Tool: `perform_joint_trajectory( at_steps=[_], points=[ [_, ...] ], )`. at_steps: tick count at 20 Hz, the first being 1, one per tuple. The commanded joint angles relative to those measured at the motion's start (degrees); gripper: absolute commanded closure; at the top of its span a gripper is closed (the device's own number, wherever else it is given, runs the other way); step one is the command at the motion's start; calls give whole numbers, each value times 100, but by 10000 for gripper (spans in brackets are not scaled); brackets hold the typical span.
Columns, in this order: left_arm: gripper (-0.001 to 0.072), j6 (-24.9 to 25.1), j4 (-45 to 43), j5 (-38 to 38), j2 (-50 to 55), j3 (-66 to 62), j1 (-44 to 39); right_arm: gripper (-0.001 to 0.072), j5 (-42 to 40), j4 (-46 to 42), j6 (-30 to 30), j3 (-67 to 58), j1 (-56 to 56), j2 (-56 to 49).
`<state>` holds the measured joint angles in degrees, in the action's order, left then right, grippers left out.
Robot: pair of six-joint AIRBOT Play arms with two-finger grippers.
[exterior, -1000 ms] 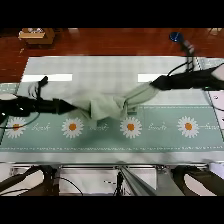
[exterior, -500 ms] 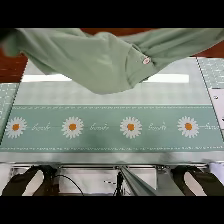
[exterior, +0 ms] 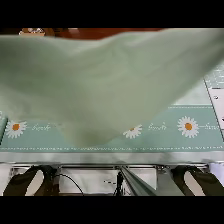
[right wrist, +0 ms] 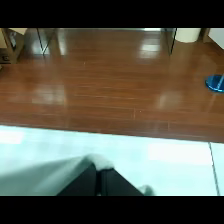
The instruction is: Fold the shirts.
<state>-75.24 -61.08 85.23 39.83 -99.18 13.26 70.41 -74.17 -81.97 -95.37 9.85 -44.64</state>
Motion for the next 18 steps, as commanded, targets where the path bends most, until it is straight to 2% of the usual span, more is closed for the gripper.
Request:
perform_joint_trajectory(
  at_steps=[1, 6, 8, 10, 12, 13, 14, 16, 18],
  points=[
    [689, -199, -98, 168, -256, -44, 4, 683, 107, -66, -46, -164, 4, 173],
    [689, -225, 168, -111, -837, -328, 4, 683, 205, -219, -127, -1394, 4, 428],
    [690, -446, 153, -114, -833, -669, 7, 683, 546, -424, -426, -1856, 4, 398],
    [690, -564, 151, -59, -817, -734, 7, 683, 1233, -573, -459, -1884, 4, 363],
    [690, -608, 46, 393, -643, -734, 7, 683, 2308, -776, -299, -1882, 4, 107],
    [689, -608, -87, 820, -463, -734, 7, 684, 2844, -850, -103, -1882, 4, -125],
    [690, -605, -186, 1279, -232, -734, 7, 684, 3123, -772, -197, -1882, 4, -385],
    [690, -590, -238, 1816, 291, -638, 4, 684, 3193, -306, -201, -1882, 4, -1058],
    [690, -457, -238, 1731, 820, -376, 4, 684, 3344, -15, -210, -1882, 2, -1873]
  ],
)
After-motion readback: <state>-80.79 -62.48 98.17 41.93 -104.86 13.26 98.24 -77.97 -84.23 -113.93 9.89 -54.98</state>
